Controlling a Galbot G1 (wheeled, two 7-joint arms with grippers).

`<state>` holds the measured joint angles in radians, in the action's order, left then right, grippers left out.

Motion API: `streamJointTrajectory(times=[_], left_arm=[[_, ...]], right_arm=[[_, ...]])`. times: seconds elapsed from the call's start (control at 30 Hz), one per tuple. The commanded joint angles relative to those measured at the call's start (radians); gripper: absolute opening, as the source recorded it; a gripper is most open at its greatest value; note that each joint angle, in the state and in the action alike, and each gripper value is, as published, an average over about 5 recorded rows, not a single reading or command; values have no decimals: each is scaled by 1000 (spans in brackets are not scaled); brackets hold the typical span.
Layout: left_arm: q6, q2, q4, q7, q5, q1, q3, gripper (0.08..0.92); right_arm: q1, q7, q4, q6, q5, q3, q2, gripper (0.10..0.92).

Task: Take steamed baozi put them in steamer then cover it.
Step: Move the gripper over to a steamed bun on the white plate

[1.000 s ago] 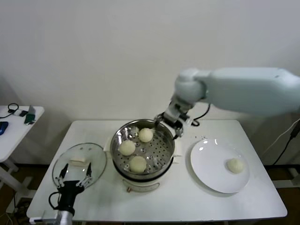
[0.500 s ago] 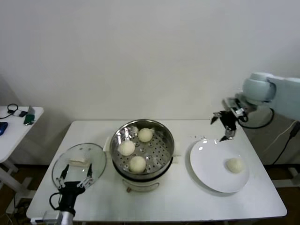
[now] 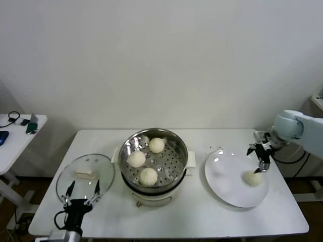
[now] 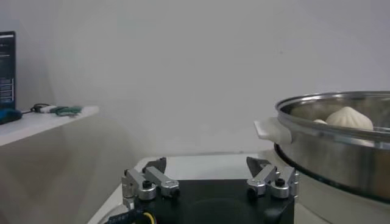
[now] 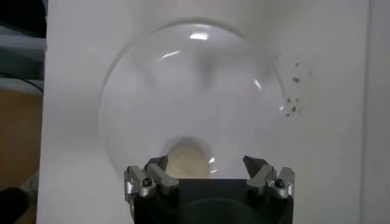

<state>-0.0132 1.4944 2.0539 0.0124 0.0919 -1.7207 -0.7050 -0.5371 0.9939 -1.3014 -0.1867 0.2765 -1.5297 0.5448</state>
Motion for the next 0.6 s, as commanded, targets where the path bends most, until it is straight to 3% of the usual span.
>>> streamJointTrajectory(times=[0.03,0.6], left_arm=[[-2,2,-4,0,-6,-2,0,823],[-2,6,-5,-1,-15,-2,10,823]], right_arm=[[269,-13,98,-5,-115,177,-21,823],[371,-45,182,22,-138,316,34,823]])
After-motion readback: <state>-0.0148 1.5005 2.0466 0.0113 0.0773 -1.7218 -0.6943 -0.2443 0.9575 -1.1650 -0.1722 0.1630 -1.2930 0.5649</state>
